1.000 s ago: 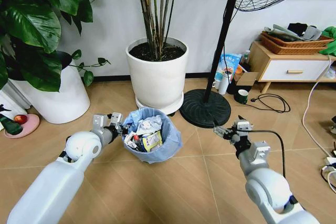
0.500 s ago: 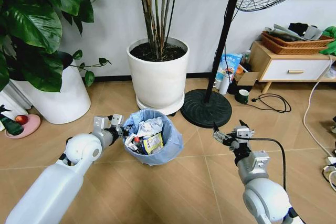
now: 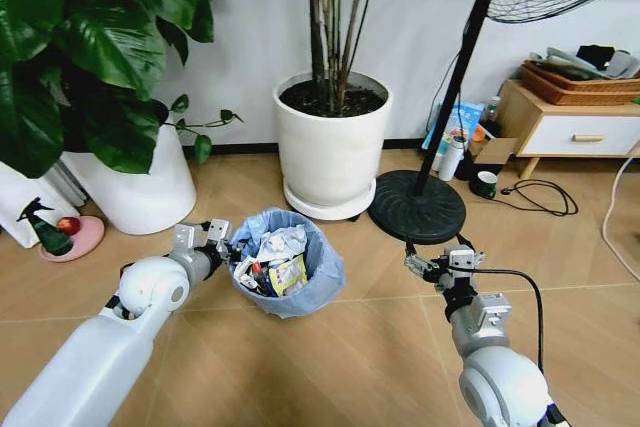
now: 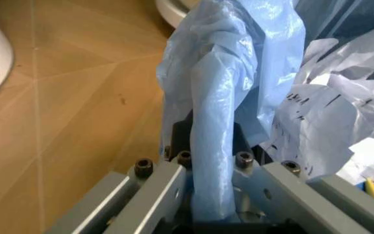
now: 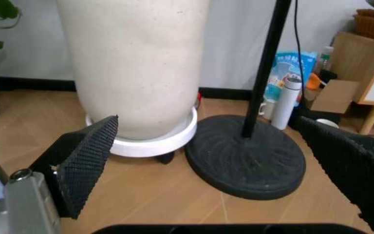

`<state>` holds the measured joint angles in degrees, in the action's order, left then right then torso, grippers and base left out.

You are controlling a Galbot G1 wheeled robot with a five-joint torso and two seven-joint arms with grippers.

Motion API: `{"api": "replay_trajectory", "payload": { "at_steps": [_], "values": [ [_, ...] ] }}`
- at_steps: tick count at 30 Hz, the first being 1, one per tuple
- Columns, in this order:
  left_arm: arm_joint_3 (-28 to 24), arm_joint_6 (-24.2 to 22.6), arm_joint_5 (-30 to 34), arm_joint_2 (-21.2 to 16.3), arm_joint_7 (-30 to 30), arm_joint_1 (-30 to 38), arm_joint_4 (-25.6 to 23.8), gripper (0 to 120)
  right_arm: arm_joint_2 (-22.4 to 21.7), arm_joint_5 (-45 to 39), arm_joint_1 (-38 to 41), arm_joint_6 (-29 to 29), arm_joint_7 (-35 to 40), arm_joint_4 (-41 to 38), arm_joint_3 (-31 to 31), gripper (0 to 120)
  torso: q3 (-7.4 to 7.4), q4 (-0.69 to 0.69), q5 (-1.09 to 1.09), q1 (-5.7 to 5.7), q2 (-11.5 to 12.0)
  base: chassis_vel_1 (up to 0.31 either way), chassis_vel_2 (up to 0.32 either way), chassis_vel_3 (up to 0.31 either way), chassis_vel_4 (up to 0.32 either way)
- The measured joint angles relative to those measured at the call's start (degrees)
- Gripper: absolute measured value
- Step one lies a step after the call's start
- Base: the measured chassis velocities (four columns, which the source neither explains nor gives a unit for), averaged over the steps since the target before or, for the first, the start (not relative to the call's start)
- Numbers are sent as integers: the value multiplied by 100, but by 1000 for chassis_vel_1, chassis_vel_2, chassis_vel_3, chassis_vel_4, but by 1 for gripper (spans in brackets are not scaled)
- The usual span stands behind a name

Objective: Pick up the trash bin and place the garbage on the floor into it.

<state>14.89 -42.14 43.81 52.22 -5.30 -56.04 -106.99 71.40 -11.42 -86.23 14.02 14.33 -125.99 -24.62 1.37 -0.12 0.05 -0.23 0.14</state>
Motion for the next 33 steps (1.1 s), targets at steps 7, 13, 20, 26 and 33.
{"api": "replay_trajectory", "payload": {
  "at_steps": [7,13,20,26,33],
  "values": [
    [208,0,8,-88,9,-198,-117,0,42,115,-88,-59,-6,-18,44,100,0,-1,-1,0,0,135,130,-135,-134],
    [293,0,8,-100,9,-297,-202,0,56,144,-105,-65,-8,-31,75,100,0,0,2,0,0,181,181,-179,-186],
    [319,0,8,-103,11,-326,-216,0,73,176,-150,-68,-10,-47,84,100,0,-1,1,0,0,176,171,-167,-176],
    [323,0,7,-98,13,-339,-231,0,80,184,-164,-72,-11,-49,86,100,0,-1,0,0,0,171,174,-175,-166],
    [350,0,-1,-86,19,-363,-237,0,75,161,-183,-154,-16,-48,75,100,0,0,1,0,0,172,169,-176,-172]
  ]
}}
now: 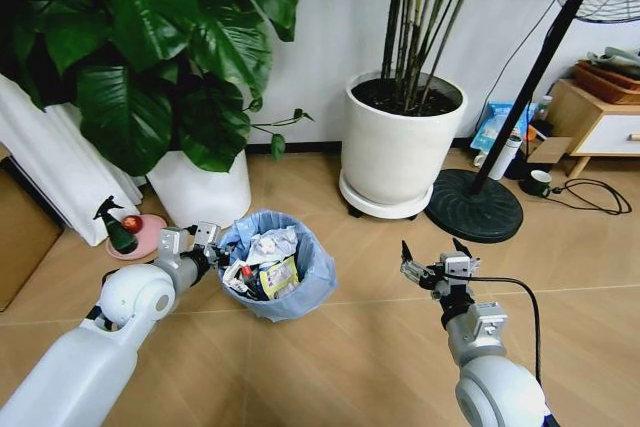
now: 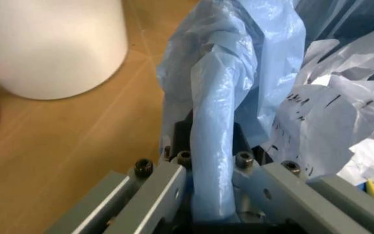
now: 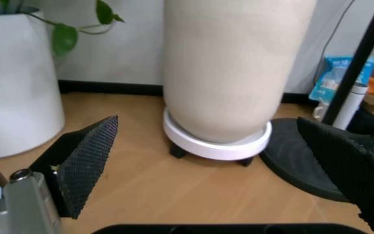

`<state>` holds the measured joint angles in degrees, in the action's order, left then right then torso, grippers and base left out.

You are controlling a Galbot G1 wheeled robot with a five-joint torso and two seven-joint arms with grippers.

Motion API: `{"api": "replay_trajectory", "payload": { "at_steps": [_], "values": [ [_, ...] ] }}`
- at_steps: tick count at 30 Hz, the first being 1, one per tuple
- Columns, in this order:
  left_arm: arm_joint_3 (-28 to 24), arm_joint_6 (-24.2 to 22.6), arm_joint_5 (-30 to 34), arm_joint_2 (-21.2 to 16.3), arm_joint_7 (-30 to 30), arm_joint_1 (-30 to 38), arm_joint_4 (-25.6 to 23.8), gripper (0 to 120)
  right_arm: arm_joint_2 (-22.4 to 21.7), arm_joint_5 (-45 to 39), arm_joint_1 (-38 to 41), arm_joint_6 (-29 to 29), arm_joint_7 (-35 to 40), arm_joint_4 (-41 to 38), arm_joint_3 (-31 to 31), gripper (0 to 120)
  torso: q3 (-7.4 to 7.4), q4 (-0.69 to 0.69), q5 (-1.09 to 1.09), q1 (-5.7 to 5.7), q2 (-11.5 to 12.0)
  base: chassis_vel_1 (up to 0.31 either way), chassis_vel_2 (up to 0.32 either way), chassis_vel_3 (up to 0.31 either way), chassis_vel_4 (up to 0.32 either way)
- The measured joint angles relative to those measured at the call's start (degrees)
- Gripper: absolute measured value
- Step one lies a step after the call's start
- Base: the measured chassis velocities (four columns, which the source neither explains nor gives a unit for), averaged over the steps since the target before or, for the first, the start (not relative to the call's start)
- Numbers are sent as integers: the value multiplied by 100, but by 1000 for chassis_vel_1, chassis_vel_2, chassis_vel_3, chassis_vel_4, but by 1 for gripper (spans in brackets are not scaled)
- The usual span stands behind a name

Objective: Pick up the trash bin and place the garbage on the floor into it.

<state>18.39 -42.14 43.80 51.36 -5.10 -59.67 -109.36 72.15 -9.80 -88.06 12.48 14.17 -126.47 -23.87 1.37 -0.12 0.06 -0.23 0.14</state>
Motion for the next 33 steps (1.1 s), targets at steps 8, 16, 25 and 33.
{"api": "replay_trajectory", "payload": {
  "at_steps": [8,16,25,33],
  "values": [
    [14,0,-5,7,9,-11,-2,0,-11,-185,-55,-2,13,-30,-22,100,0,-1,-2,0,0,55,67,-48,-41],
    [10,0,-8,16,18,-13,11,0,-12,-186,-66,21,33,-35,-4,100,1,-1,-2,0,0,15,-59,-16,61],
    [-20,0,-10,23,23,26,58,0,-17,-175,-62,22,41,10,13,100,0,0,-1,0,0,149,-133,-146,129],
    [-17,0,-8,42,25,15,62,0,-15,-167,-26,15,41,67,48,100,0,0,-2,1,0,129,-144,-140,145]
  ]
}}
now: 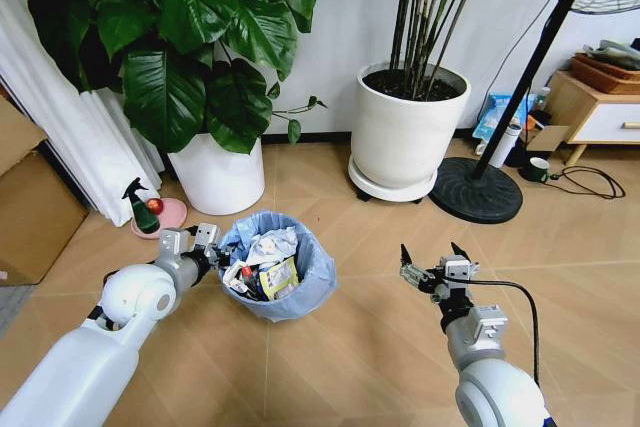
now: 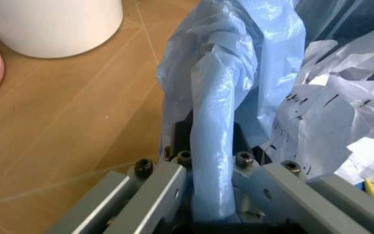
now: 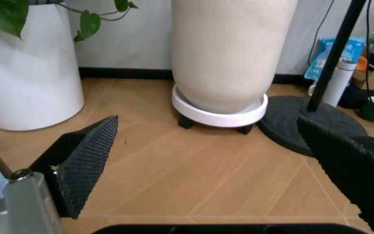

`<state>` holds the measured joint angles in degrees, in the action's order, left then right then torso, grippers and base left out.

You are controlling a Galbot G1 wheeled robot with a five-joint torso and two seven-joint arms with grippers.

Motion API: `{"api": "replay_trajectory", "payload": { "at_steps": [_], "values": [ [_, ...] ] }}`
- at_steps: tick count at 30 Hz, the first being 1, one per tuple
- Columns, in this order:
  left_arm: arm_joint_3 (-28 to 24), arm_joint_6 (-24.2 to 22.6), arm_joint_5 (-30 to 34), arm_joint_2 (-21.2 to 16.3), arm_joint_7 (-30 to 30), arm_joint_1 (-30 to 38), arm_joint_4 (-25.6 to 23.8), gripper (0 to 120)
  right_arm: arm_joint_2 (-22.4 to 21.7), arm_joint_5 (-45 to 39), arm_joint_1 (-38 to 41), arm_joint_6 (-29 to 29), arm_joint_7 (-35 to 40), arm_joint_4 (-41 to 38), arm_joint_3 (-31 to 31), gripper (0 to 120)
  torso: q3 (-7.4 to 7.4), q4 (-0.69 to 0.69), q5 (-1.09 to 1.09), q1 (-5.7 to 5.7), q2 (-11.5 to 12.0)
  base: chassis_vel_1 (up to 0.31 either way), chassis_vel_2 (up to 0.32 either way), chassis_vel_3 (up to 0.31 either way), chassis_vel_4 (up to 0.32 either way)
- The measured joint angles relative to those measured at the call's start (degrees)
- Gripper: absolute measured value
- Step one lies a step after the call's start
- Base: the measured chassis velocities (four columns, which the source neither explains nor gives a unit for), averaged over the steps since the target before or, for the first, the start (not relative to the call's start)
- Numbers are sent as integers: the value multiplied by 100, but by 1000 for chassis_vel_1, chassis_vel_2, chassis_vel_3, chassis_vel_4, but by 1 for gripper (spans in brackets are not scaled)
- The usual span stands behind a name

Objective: Pick up the trash bin and place the garbage on the floor into it.

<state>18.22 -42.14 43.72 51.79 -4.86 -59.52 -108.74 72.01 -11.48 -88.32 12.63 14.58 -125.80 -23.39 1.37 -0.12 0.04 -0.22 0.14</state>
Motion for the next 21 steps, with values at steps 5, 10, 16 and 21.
{"api": "replay_trajectory", "payload": {
  "at_steps": [5,10,16,21],
  "values": [
    [17,0,3,1,1,2,21,0,7,13,4,-14,0,29,13,100,1,-1,1,-1,0,125,-133,-128,128],
    [20,0,4,6,2,-3,28,0,11,22,6,-27,0,36,21,100,1,0,0,0,0,143,-123,-132,132],
    [21,0,4,27,-3,-20,31,0,16,66,4,-60,-2,51,54,100,0,-1,0,0,0,145,-149,-127,148],
    [40,0,3,18,-5,-23,31,0,17,78,12,-71,-3,72,68,100,1,-1,1,-1,0,137,-150,-162,119]
  ]
}}
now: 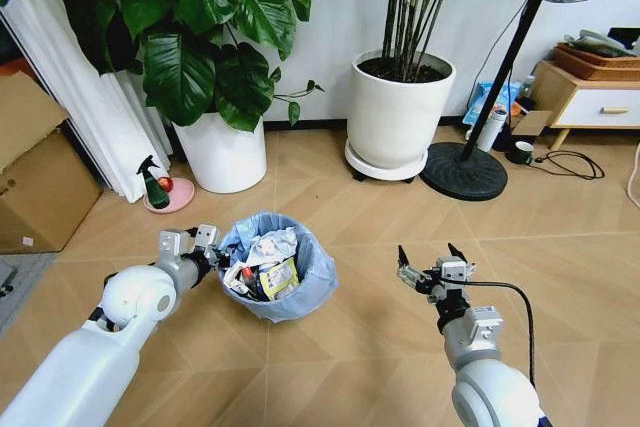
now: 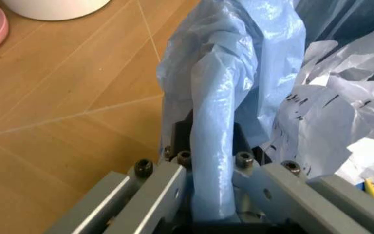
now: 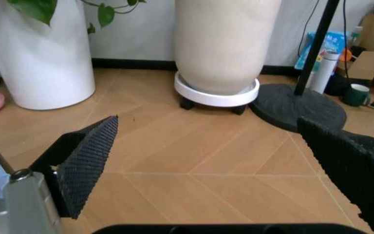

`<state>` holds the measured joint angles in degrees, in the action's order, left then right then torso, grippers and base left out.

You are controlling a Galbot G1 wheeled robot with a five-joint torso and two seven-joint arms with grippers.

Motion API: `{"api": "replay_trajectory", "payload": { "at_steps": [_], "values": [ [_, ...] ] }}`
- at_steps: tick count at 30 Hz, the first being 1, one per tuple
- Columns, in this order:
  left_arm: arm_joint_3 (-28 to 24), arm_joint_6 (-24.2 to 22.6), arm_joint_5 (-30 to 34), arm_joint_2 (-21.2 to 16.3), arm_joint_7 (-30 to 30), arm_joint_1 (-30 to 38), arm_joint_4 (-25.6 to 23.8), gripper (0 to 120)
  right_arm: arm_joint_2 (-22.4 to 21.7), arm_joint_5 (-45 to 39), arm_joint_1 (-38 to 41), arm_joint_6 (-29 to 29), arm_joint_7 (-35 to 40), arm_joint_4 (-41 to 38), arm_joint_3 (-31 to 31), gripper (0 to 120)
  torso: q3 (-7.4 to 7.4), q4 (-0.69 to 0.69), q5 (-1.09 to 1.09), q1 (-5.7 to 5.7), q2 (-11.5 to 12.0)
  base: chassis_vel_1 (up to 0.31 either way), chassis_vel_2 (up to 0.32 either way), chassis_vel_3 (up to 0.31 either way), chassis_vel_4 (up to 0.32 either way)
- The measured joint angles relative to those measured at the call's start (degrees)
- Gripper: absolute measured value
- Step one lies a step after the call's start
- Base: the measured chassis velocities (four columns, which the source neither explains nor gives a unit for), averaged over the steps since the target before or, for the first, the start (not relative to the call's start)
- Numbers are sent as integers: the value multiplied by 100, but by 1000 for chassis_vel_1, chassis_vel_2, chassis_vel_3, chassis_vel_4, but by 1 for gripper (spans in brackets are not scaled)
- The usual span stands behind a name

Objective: Pick up the trash bin and place the garbage on the floor into it.

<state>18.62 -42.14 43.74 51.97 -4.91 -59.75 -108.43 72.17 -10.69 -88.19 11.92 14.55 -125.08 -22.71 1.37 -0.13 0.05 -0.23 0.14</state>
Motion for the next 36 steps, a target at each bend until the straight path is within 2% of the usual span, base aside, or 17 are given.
{"api": "replay_trajectory", "payload": {
  "at_steps": [36],
  "values": [
    [68,0,35,-92,10,-84,-101,0,86,242,-132,-116,-23,37,103,100,0,0,1,-1,0,160,-157,-160,159]
  ]
}}
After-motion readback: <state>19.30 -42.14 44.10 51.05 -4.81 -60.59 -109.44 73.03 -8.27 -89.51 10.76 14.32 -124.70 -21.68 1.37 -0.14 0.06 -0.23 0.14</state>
